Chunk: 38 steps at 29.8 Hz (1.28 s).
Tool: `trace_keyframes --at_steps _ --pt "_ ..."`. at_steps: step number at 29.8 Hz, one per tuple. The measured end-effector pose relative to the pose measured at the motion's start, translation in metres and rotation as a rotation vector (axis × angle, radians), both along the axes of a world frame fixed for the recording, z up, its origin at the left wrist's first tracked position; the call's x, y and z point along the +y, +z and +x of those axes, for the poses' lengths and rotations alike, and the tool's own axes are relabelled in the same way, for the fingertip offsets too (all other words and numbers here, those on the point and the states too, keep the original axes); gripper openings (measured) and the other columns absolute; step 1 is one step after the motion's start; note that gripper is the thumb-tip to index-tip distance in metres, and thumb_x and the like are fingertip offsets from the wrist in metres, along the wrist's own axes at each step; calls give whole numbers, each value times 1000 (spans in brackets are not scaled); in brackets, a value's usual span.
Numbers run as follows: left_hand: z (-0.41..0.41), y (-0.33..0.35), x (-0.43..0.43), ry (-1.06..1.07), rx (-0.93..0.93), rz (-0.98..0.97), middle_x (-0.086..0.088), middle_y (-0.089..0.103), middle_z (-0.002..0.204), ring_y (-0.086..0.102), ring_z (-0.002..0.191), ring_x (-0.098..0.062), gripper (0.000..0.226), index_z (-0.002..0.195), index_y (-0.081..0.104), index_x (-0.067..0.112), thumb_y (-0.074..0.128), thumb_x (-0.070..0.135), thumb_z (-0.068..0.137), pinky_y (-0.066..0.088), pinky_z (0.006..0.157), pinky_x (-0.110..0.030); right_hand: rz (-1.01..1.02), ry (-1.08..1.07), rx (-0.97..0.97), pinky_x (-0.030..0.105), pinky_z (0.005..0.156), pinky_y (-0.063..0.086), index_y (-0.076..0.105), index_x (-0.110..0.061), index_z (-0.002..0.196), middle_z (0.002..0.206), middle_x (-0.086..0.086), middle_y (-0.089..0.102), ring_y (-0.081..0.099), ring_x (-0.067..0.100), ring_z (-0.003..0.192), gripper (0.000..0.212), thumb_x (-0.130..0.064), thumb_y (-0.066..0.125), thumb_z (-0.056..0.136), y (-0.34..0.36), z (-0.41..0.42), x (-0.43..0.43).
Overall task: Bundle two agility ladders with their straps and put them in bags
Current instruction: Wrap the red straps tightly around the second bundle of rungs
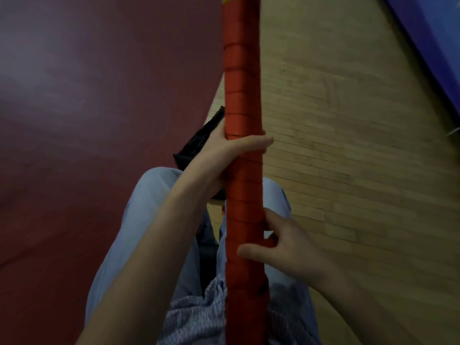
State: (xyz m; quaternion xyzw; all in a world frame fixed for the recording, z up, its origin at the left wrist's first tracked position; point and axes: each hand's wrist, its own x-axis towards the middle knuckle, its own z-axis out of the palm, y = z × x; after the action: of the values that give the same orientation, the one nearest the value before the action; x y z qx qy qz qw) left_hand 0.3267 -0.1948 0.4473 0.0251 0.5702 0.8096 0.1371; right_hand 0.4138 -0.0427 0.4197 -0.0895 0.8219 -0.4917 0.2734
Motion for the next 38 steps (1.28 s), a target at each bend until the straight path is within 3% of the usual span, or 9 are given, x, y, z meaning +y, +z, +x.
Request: trace_keyframes --at_steps 6,12,15,18,20,25,28,34,38 --pt "8 -7 -4 -1 -104 177 5 64 69 62 57 -9 39 90 58 15 61 2 53 53 54 -24 350 393 409 7 64 42 44 -30 131 86 -19 62 53 -13 62 78 -69 61 66 14 -6 16" --pt "0 -19 9 -529 -124 867 -9 62 85 62 73 -21 62 119 53 7 64 -8 61 54 71 -35 302 545 805 16 39 32 51 -18 84 55 -12 44 38 3 40 60 -72 56 59 20 -25 32" --pt "-1 -20 18 -625 -100 936 -15 60 89 60 79 -26 62 126 49 0 57 -13 67 50 76 -39 298 490 550 9 50 34 60 -23 80 63 -16 55 51 1 53 54 -69 66 52 21 -24 27" --pt "-5 -25 20 -691 -136 958 -17 61 94 61 82 -27 63 131 44 1 58 -11 70 50 82 -43 -2 329 -7 8 72 45 59 -40 91 84 -30 66 61 -11 82 43 -31 84 57 11 -17 25" --pt "-2 -28 22 -636 -135 879 -15 64 101 65 86 -25 63 131 44 7 66 -1 72 52 84 -42 -110 235 -99 8 71 46 59 -37 89 82 -34 66 62 -11 82 38 -16 80 65 7 -12 26" --pt "5 -23 22 7 -149 36 0 65 93 65 80 -13 49 109 53 18 77 13 67 58 66 -28 -174 119 -158 15 73 49 65 -31 93 87 -18 72 67 0 85 24 -23 75 73 -1 -8 26" --pt "6 -26 33 196 -160 -84 0 59 84 60 72 -13 41 103 52 20 75 8 72 56 68 -32 -108 123 -110 20 74 50 66 -33 89 85 -12 72 68 4 83 20 -31 76 71 -7 -8 26" --pt "-1 -29 24 -135 -195 240 5 61 69 59 59 -9 48 94 55 16 66 10 48 51 55 -24 299 503 866 19 41 31 52 -18 55 45 -8 45 38 6 38 47 -63 60 66 23 -36 33" --pt "-4 -37 33 -434 -191 796 -1 61 77 59 62 -12 67 113 50 16 76 2 52 52 58 -25 309 508 881 18 42 31 56 -14 57 46 -12 46 41 3 39 53 -67 60 60 32 -52 38"
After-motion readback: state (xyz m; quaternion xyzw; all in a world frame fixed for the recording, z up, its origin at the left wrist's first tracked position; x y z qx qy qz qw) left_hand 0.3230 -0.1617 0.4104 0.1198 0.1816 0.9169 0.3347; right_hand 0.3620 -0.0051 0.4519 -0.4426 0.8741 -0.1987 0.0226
